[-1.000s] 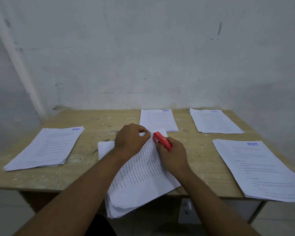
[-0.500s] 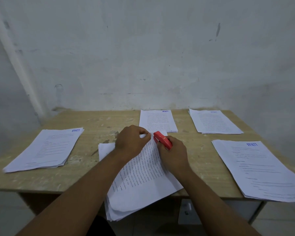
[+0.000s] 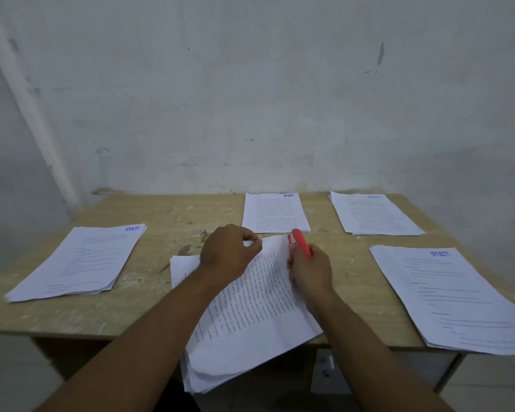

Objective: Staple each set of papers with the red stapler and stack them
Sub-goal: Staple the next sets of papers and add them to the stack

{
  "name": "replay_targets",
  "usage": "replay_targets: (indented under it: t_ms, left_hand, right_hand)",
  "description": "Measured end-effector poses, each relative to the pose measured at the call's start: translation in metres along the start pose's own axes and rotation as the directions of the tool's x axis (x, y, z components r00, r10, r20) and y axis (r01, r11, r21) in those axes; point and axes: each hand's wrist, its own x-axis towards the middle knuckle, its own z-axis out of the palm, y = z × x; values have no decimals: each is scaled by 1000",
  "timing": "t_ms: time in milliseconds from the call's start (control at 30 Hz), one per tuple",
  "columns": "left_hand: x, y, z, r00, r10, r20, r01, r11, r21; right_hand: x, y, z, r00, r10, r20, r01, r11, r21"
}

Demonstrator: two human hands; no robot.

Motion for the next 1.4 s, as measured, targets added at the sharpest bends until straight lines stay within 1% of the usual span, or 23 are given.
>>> replay_targets:
  t_ms: [33,67,100,133,200,300,367,433,500,567,633,733,833,867,933,967,1000,1033,1100,1167,1233,1300,1400]
  left_hand:
    - [0,0,1,1000,-10,-1,10,1000,-5]
    - [0,0,1,1000,-17,-3,17,1000,-6]
    - [0,0,0,1000,-19,-4,19,1000,-1]
    - [0,-1,-1,1000,-14,-3,14,1000,4]
    - [1,-2,-1,1000,-10,2,10,1000,1]
    - [1,-3,-1,1000,-17,-4,17,1000,-12]
    - [0,-4,-2,1000,-21,-14,21,1000,-11]
    - [1,-8,-4,999,-26,-34,25,999,-28]
    - [4,-14,-9,997,-40,-73,35,997,-68]
    - [7,-19,-16,987,-73,-142,56,991,-124]
    - [11,-24,-24,969,-133,-209,94,978,-187]
    - [17,-34,-33,945,-215,-247,148,953,-264]
    - [20,-41,-37,924,-271,-271,173,926,-335]
    - [20,-42,-37,917,-290,-272,182,914,-361]
    - [17,-42,-37,907,-330,-260,208,890,-406]
    - [16,-44,-37,906,-343,-247,222,883,-413]
    - [15,-46,-37,910,-347,-228,232,881,-413]
    - [13,-50,-36,916,-344,-204,239,880,-411]
    - [11,-57,-36,942,-300,-147,227,898,-377]
    - [10,-64,-36,971,-221,-93,182,932,-314]
    - [10,-67,-38,988,-155,-21,141,940,-311]
    - [10,-65,-39,994,-83,69,102,933,-346]
    - [9,-55,-39,985,3,171,60,930,-363]
  right_hand:
    - [0,1,-2,983,-172,-62,154,961,-228]
    - [1,0,-3,965,-253,-61,226,932,-285]
    - [2,-2,-4,962,-270,-43,248,928,-279]
    - [4,-2,-5,970,-241,-29,226,939,-259]
    - [5,-1,-6,982,-183,-49,165,953,-254]
    - [7,1,-9,984,-154,-86,128,959,-254]
    - [7,2,-14,987,-138,-83,114,963,-243]
    - [7,3,-18,982,-163,-91,133,954,-268]
    - [4,2,-22,961,-231,-149,179,937,-300]
    - [2,-1,-24,928,-278,-248,214,943,-256]
    - [3,-4,-25,897,-290,-333,240,953,-182]
    - [4,-7,-21,900,-256,-354,234,967,-104]
    - [4,-7,-15,931,-221,-290,206,975,-82]
    - [5,-6,-14,952,-194,-238,192,981,-35]
    - [4,-5,-10,990,-116,-79,121,990,70]
    - [3,-3,-8,995,-92,-24,93,993,74]
    - [1,-3,-6,997,-80,-15,81,995,64]
    - [0,-4,-6,996,-77,-41,80,995,58]
    - [3,-10,-10,990,-43,-137,50,998,43]
    - [13,-24,-16,985,55,-162,-49,998,37]
    - [27,-40,-23,978,169,-124,-159,983,86]
    - [37,-51,-27,982,186,22,-188,974,129]
    - [42,-62,-32,956,128,264,-170,975,142]
